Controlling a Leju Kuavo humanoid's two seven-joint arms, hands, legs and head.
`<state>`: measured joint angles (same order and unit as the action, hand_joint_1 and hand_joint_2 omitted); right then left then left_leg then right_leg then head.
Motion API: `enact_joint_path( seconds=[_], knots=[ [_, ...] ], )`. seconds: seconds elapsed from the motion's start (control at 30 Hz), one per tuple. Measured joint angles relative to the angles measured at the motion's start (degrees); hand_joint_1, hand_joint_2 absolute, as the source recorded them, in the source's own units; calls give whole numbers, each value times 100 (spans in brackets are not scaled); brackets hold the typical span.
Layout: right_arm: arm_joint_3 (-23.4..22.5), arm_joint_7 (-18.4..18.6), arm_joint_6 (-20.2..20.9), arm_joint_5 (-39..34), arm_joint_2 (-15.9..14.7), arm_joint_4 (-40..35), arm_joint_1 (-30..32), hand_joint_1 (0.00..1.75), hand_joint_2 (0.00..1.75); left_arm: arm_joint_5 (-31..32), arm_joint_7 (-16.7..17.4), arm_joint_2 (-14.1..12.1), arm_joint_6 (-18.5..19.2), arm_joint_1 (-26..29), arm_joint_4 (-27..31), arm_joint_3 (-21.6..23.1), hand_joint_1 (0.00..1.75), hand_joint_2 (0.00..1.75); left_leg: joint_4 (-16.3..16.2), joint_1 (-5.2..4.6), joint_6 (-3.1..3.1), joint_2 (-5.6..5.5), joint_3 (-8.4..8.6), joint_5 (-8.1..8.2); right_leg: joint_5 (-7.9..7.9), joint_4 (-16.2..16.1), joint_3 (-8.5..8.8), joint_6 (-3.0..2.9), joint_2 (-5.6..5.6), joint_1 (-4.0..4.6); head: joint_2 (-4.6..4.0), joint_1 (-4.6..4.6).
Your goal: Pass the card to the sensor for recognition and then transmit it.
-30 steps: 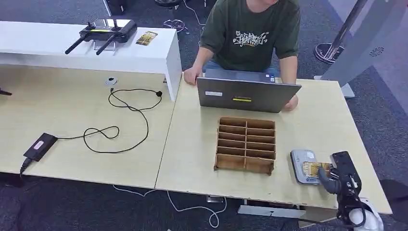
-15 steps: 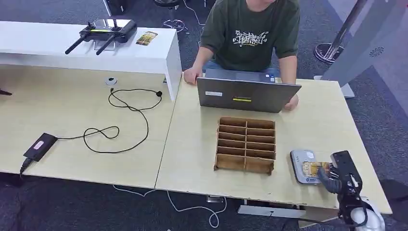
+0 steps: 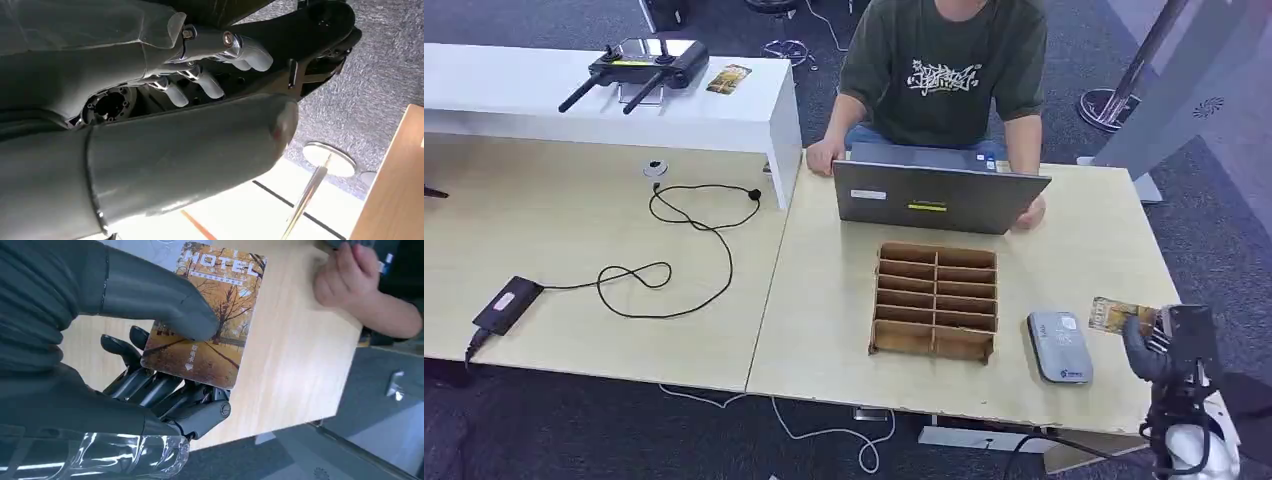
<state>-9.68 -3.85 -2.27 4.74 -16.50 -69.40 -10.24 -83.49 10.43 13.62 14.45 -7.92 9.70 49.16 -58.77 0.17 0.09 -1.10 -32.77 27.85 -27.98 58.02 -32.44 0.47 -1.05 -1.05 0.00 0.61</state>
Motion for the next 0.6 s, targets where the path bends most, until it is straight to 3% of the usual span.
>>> enact_joint_path(
  seconds=[0.17,0.3,0.5,0.6],
  knots=[
    [-26,-52,20,-68,30,-225,43,175,175,35,2,0,0,0,-2,2,0,0,0,0,0,0,0,0,0,0,0,0,0,0,0,0],
    [-24,-127,-275,174,61,-273,39,175,175,52,-4,2,0,-1,-2,2,0,0,0,0,0,0,0,0,1,0,0,0,0,0,0,2],
    [-20,-284,-1098,1026,101,-284,35,175,175,68,-57,4,0,-2,-2,2,0,0,0,0,0,0,0,0,1,0,0,0,0,0,0,0],
    [-15,-291,-1738,1819,118,-336,46,175,175,70,-92,7,0,-3,-2,2,0,0,0,0,0,-1,-1,0,0,0,-1,0,-1,0,0,0]
  ],
)
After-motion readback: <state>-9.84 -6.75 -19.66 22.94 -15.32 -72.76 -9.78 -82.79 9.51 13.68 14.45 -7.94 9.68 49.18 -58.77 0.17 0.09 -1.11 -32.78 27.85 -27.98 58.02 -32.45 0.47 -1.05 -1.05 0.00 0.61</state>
